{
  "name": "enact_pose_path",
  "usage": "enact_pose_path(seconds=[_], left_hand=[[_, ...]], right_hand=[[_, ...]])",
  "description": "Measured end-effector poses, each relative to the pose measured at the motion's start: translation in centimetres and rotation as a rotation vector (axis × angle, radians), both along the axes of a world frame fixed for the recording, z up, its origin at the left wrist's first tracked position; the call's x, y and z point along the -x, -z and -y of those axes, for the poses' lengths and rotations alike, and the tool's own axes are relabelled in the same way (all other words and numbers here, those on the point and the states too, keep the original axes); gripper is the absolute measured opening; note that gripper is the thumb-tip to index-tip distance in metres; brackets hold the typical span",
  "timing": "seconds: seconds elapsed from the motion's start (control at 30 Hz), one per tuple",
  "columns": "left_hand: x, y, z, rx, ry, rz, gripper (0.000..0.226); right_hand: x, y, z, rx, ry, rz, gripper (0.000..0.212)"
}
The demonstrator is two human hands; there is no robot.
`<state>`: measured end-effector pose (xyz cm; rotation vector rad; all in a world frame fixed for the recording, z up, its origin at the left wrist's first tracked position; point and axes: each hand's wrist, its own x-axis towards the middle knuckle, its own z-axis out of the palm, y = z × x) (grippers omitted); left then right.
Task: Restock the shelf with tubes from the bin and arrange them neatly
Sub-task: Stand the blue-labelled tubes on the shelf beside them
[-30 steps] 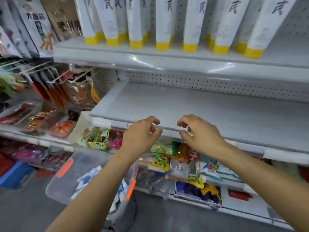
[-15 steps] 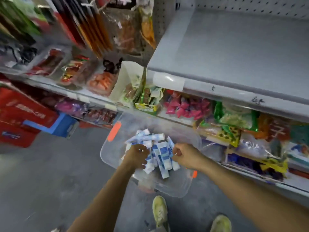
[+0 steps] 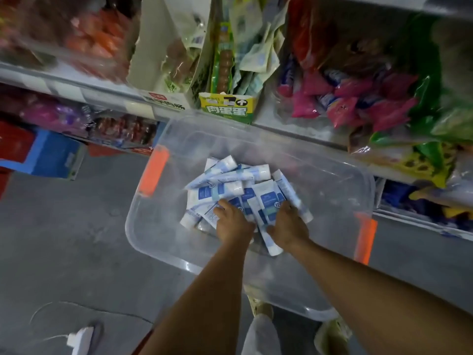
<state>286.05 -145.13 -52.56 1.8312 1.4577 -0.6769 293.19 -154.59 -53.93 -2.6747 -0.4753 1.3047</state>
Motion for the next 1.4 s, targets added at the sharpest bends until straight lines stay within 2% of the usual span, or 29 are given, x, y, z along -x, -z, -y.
enact_pose_path(seconds=[0.1,0.2,0.23,0.33,0.4,0.5,0.57,0.6,0.67,0.73,0.8,0.93,1.03,1.17,1.3,1.4], left_hand=[[-0.2,0.5,-0.2,0.043,-0.032,0.008,0.103],[-0.4,-0.6,-0.7,0.221,-0.359,0.042,0.093],[-0.4,-1.6,-0.8,0.286,-0.461,0.076,0.081],[-0.1,-4.8,-0.2,0.428,-0.595,0.148,0.030],[0.1,-7.5,0.9,0.445,-0.610,0.215,0.017],[0.5,-11.4,3.3,0.392,-0.626,0.350,0.022],[0.5,-13.8,5.3,0.328,-0.639,0.431,0.038],[0.4,-15.1,6.5,0.298,-0.638,0.470,0.045],[0.0,-18.0,9.4,0.247,-0.612,0.536,0.046],[-0.4,-21.4,12.7,0.218,-0.589,0.612,0.033],[-0.8,-24.4,15.8,0.253,-0.515,0.684,0.024],[-1.8,-29.2,22.0,0.373,-0.311,0.863,0.016],[-4.0,-32.6,26.9,0.434,-0.183,0.968,0.025],[-8.0,-36.9,33.7,0.382,-0.086,1.090,0.033],[-11.9,-41.5,39.5,0.326,0.023,1.193,0.036],[-15.1,-45.0,42.5,0.240,0.137,1.234,0.036]], right_hand=[[0.3,0.3,-0.3,-0.006,0.020,0.010,0.078],[-0.1,-1.2,-0.7,-0.050,0.156,-0.138,0.094],[-0.4,-2.1,-0.7,-0.091,0.222,-0.191,0.090],[-1.2,-5.5,-0.5,-0.171,0.406,-0.350,0.039],[-1.6,-7.7,0.4,-0.176,0.445,-0.422,0.033],[-2.1,-11.5,2.6,-0.295,0.444,-0.462,0.032],[-2.6,-14.5,4.7,-0.369,0.436,-0.470,0.011],[-2.9,-15.9,6.0,-0.417,0.439,-0.466,0.009],[-3.4,-18.6,8.7,-0.484,0.449,-0.417,0.013],[-4.1,-21.4,12.0,-0.542,0.487,-0.399,0.026],[-5.0,-24.3,15.4,-0.592,0.507,-0.406,0.018],[-7.6,-30.2,23.3,-0.734,0.493,-0.406,0.016],[-9.6,-34.1,29.8,-0.824,0.460,-0.413,0.012],[-12.2,-39.2,38.2,-0.969,0.435,-0.358,0.026],[-15.3,-44.3,45.2,-1.099,0.438,-0.190,0.037],[-17.5,-47.7,49.1,-1.173,0.432,-0.029,0.038]])
